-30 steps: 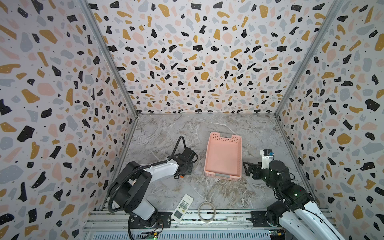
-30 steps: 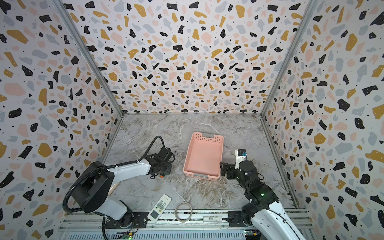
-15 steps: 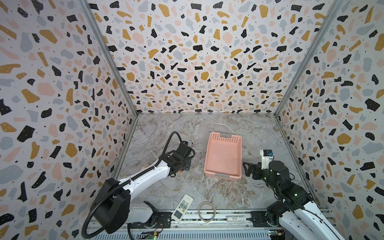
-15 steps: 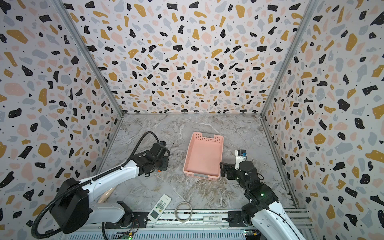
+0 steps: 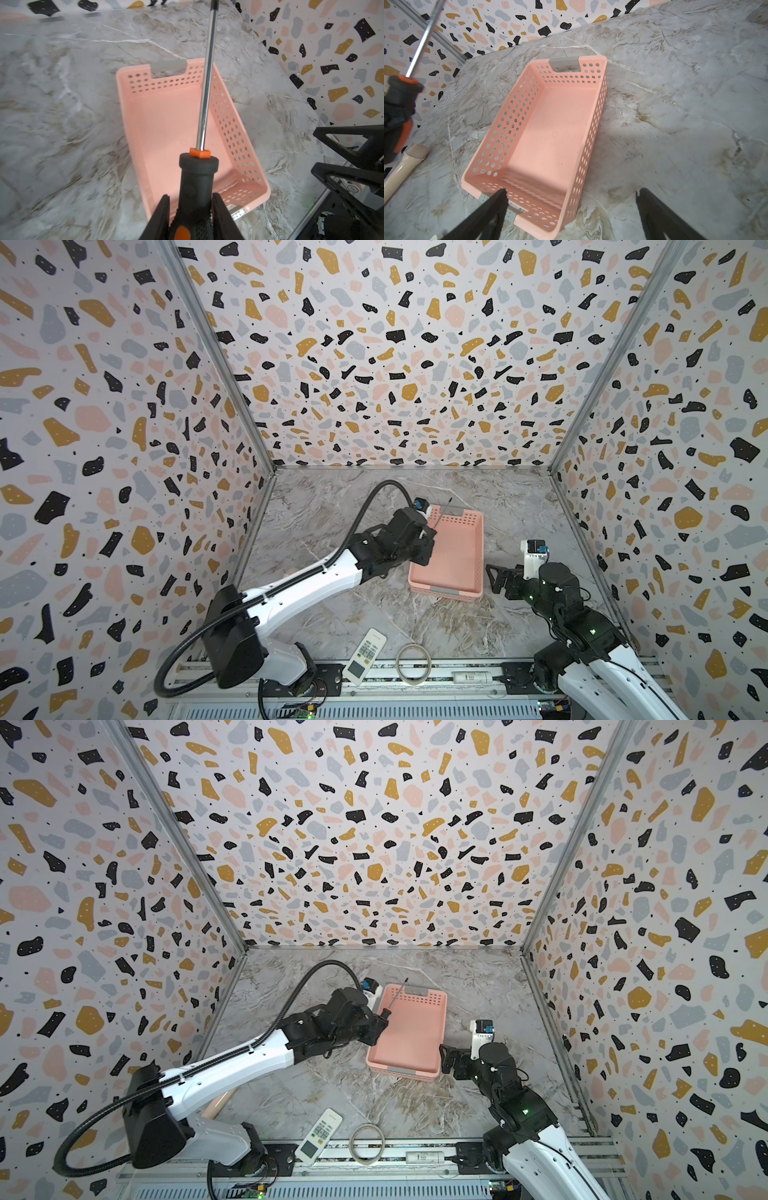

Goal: Put the screwdriver in the bin
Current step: 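Carry the screwdriver with the left gripper over the pink basket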

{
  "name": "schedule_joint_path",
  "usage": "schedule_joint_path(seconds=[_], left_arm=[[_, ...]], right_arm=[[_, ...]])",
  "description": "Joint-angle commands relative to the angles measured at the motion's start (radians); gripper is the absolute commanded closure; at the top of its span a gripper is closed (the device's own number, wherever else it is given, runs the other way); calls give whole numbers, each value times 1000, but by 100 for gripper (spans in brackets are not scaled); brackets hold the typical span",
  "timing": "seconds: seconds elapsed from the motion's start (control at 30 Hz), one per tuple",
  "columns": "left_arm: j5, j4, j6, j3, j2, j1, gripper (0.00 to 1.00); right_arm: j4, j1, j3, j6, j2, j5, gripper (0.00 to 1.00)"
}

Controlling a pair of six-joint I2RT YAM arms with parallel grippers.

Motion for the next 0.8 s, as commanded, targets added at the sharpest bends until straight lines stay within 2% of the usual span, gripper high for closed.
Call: schedule_joint_path(seconds=[0.0, 0.17, 0.27, 0.37, 0.77], left_arm=[[-6, 50, 8, 50, 124, -30, 100], [-16, 31, 52, 125, 298, -49, 100], [-35, 23, 75, 141, 349, -54, 100], [-70, 18, 75, 139, 376, -54, 96], [-94, 58, 75, 134, 454, -54, 88]], right_arm=[[3, 5, 1, 5, -17, -2, 1], [-5, 7, 5, 9, -33, 7, 1], [-8, 8, 5, 7, -38, 12, 1], [-1, 9, 1, 10, -37, 14, 1], [14, 8, -11, 9, -16, 13, 1]])
